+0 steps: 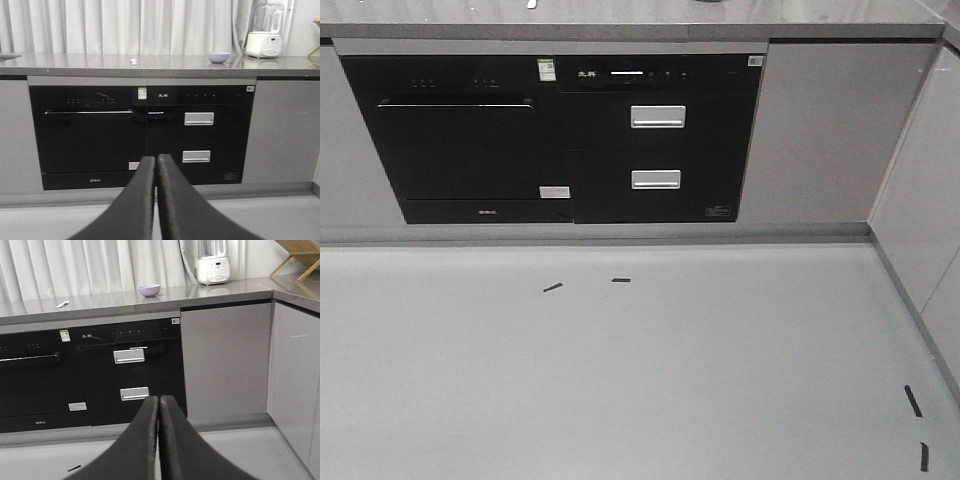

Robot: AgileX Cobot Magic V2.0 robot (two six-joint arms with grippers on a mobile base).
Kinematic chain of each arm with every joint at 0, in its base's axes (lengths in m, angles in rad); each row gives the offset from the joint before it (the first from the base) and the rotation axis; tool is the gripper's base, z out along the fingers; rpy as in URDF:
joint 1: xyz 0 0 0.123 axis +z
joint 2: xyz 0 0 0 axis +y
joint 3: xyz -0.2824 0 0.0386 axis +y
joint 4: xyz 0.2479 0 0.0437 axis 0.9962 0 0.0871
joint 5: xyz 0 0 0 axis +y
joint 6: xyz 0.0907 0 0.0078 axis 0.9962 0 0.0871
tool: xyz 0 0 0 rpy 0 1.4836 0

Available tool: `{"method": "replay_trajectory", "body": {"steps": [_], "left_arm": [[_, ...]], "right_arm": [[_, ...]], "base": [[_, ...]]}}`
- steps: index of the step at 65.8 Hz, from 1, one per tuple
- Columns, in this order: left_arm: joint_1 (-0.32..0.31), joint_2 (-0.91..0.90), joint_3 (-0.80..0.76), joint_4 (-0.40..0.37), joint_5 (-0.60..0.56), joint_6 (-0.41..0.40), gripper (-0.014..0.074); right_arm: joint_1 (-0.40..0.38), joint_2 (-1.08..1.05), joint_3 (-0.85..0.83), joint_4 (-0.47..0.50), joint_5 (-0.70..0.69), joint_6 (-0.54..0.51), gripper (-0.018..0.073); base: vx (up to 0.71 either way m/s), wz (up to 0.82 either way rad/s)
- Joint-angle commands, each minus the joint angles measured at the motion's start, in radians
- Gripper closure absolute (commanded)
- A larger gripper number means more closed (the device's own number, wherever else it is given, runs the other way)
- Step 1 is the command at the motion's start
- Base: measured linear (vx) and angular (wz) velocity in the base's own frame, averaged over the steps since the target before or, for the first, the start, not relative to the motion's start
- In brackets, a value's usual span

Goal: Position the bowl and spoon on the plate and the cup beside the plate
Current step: 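Drive the base toward the countertop with both grippers held closed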

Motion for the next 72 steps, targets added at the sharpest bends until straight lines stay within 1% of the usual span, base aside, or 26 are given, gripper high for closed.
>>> {"method": "replay_trajectory", "body": {"steps": [1, 72], "left_arm": [[0.0, -0.006, 0.03, 0.0, -0.066, -0.007, 0.0602], [0.0, -0.006, 0.03, 0.0, -0.066, -0.007, 0.0602]], "right_arm": [[-0.007, -0.012, 0.016, -0.003, -0.074, -0.006, 0.0565], [-0.007, -0.012, 0.016, -0.003, -0.074, -0.006, 0.0565]], "base": [[0.09, 0.14], [0.12, 0.04]]}}
